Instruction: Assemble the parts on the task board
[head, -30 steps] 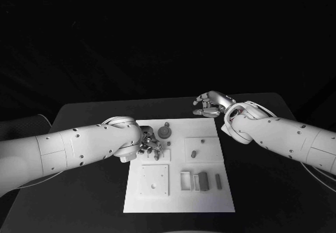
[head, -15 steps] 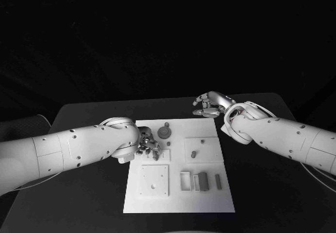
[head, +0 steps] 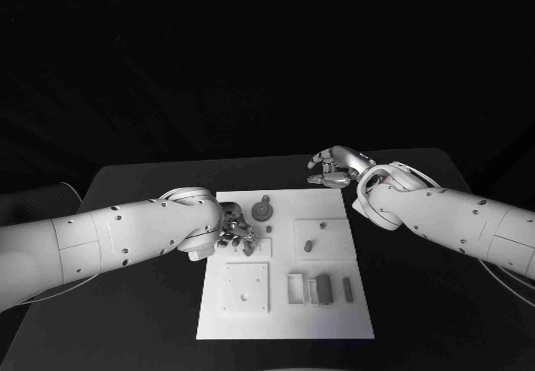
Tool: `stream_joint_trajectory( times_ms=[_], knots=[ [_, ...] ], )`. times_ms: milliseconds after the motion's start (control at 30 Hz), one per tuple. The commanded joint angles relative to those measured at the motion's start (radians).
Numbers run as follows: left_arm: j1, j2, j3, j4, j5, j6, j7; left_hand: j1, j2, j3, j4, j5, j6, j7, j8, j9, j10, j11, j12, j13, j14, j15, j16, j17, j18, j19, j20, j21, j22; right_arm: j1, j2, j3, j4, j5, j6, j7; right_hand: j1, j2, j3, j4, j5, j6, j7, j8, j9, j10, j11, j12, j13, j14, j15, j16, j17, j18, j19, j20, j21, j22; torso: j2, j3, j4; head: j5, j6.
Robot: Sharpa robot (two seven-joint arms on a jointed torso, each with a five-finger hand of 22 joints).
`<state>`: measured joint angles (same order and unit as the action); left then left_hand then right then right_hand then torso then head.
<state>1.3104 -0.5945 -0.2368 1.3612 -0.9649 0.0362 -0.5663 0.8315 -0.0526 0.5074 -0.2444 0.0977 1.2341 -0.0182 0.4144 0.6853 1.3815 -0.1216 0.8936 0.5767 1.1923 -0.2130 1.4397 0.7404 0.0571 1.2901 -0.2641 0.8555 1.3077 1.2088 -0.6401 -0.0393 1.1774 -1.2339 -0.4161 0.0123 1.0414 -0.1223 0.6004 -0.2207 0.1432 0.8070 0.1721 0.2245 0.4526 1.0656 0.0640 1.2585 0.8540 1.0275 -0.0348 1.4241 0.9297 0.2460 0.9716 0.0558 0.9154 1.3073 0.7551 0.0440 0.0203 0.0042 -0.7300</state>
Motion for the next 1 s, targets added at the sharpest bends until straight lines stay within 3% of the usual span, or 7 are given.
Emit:
stream_joint_trajectory(
  times_ms=[33,1000],
  knots=[
    [0.0,0.003,0.0,-0.001,0.016,0.013,0.015,0.004,-0.009,0.001,0.004,-0.003,-0.001,0.008,-0.005,0.0,-0.005,0.004,0.005,-0.001,0.0,-0.006,0.003,-0.001,0.019,-0.002,0.002,-0.001,0.012,-0.001,0.0,0.0,0.001,-0.008,0.009,0.005,0.002,0.001,0.0,0.005,0.007,-0.001,0.005,0.003,-0.001,-0.007,-0.001,0.003,-0.001,-0.002,-0.007,0.002,-0.001,0.016,-0.006,0.002,-0.005,0.007,0.0,0.0007,0.0003,0.003,0.0],
    [0.0,0.0,0.0,0.012,0.017,0.008,0.021,0.009,-0.012,0.001,0.002,-0.009,-0.001,0.008,-0.006,0.0,-0.005,0.004,0.005,-0.002,0.0,-0.006,0.003,-0.001,0.019,-0.002,0.002,-0.001,0.012,-0.002,0.002,0.0,0.0,-0.007,0.012,0.005,0.002,0.002,0.0,0.007,0.007,-0.001,0.005,0.003,-0.002,-0.007,-0.001,0.003,-0.002,-0.002,-0.006,0.002,-0.001,0.016,-0.006,0.002,-0.005,0.007,0.0,-0.0001,-0.0001,0.002,0.001]
  ],
)
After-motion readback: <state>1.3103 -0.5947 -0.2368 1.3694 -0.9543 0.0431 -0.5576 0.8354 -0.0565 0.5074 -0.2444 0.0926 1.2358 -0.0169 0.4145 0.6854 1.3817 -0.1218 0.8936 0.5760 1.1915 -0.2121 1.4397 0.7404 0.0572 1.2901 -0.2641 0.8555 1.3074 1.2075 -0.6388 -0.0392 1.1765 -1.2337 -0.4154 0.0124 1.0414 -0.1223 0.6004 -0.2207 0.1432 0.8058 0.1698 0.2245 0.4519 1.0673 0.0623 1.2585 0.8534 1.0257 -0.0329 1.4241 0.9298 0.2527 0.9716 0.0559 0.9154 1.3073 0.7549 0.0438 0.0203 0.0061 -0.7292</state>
